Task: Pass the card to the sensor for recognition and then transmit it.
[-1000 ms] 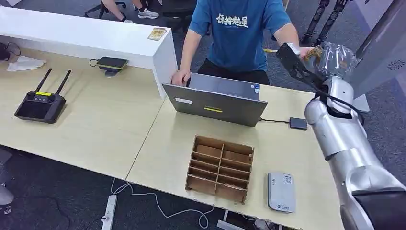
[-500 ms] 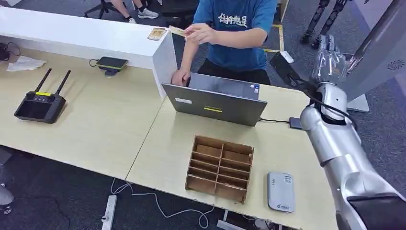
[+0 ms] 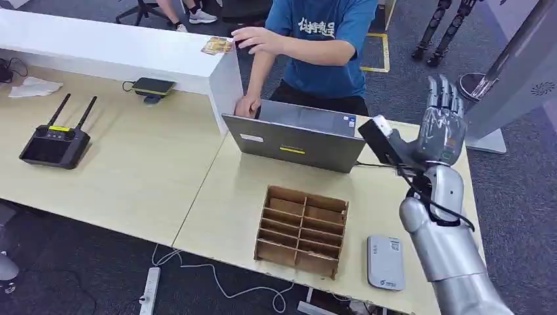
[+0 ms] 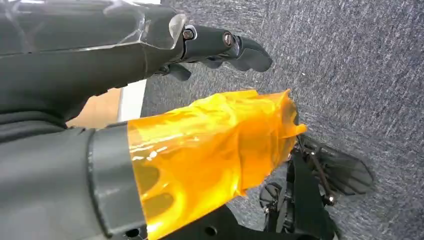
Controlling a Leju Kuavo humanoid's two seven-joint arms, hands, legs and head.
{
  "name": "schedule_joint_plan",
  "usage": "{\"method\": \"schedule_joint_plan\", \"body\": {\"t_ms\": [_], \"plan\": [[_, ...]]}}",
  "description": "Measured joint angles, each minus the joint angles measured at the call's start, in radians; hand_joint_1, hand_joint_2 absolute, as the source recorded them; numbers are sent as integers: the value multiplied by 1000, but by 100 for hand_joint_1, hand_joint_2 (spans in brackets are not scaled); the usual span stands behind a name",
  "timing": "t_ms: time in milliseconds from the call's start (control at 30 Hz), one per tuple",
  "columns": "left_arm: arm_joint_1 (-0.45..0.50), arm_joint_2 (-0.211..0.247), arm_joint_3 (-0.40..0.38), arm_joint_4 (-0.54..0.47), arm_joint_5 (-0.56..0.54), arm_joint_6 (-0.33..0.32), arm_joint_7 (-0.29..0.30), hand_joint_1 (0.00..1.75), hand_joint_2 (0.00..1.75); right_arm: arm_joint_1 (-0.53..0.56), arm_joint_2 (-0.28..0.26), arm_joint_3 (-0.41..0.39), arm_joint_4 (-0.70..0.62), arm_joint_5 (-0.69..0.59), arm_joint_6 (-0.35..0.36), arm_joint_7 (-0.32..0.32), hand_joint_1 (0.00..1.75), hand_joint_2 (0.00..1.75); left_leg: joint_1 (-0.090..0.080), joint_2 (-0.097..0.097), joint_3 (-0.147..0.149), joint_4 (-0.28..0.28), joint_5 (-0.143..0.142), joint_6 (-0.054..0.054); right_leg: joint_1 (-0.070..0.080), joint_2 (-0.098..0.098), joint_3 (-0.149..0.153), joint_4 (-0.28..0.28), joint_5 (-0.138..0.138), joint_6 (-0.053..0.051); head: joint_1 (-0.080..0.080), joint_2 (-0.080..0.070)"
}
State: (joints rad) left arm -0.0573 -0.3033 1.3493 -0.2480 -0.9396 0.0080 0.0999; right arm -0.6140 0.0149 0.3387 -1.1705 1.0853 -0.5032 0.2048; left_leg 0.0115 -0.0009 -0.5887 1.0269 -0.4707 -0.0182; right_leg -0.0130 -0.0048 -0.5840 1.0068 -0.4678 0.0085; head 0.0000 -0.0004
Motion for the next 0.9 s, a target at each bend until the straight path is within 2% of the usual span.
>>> {"method": "schedule_joint_plan", "body": {"t_ms": [433, 900], "plan": [[4, -8, 39, -3, 45, 18, -15, 0, 0, 404, -23, -69, -356, 64, -88, -51, 0, 175, 0, 0, 0, 0, -1, 0, 0, 0, 0, 0, -1, 0, 0, 0], [7, -12, 63, -3, 83, 48, -42, 0, 0, 672, -24, -116, -579, 99, -164, -82, 0, 175, 0, 1, 0, 0, -2, 0, 0, 1, 0, 0, -1, 1, 0, 0]]}}
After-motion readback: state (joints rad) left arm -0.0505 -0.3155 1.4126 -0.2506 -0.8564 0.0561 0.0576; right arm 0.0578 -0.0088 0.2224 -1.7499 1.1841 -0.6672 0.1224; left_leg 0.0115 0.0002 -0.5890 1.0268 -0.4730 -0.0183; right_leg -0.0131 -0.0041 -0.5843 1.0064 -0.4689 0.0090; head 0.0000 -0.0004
